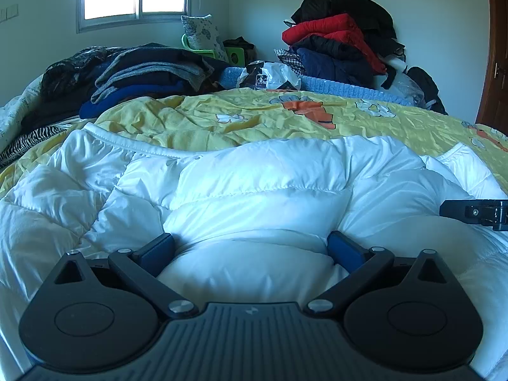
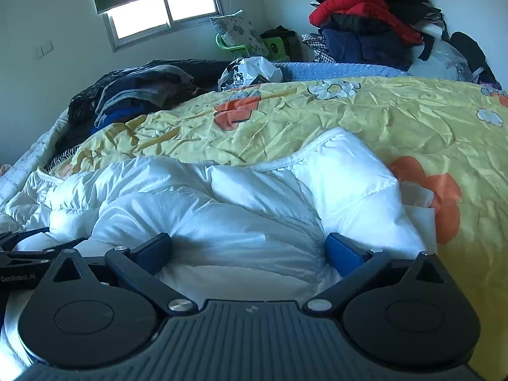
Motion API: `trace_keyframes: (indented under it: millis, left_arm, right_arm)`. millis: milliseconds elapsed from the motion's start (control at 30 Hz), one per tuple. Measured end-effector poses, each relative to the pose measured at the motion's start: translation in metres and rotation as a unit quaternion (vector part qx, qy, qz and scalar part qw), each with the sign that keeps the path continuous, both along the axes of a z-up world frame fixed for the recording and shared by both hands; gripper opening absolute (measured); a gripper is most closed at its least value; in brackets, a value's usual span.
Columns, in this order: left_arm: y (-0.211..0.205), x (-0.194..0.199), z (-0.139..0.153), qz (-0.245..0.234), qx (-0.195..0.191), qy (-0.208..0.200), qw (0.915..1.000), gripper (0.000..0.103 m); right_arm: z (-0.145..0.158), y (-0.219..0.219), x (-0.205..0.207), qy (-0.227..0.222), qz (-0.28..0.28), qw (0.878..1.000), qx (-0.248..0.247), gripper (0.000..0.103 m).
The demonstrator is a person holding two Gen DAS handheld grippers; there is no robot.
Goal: Fold small clothes
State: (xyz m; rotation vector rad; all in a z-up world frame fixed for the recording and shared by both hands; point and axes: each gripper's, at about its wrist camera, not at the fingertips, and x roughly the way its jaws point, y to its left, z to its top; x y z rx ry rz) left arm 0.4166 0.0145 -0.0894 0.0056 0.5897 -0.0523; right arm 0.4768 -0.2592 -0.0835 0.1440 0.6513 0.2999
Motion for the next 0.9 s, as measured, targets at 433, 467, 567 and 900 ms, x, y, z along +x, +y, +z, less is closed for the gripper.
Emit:
trace_keyframes:
  millis: [433, 467, 567, 900]
  left_arm:
    - [-0.002, -0.001, 0.0, 0.002, 0.003, -0.003, 1.0, 0.103]
    - [-0.002, -0.001, 0.0, 0.002, 0.003, -0.003, 1.0, 0.103]
    - [-0.002, -0.001, 0.0, 0.002, 0.003, -0.003, 1.0, 0.103]
    - [-0.002, 0.001, 0.001, 0.005, 0.007, -0.001, 1.0, 0.103]
  right_arm:
    - [0.0, -0.003, -0.006, -0.002, -0.004, 1.0, 0.007, 0.101]
    - [0.0, -0.004, -0.006, -0.002, -0.004, 1.0, 0.009, 0.101]
    - [0.0, -0.004, -0.006, -0.003, -0.004, 1.0, 0.013, 0.101]
    - [0.0, 0.01, -0.003, 0.002, -0.004, 0.999, -0.038, 0.1]
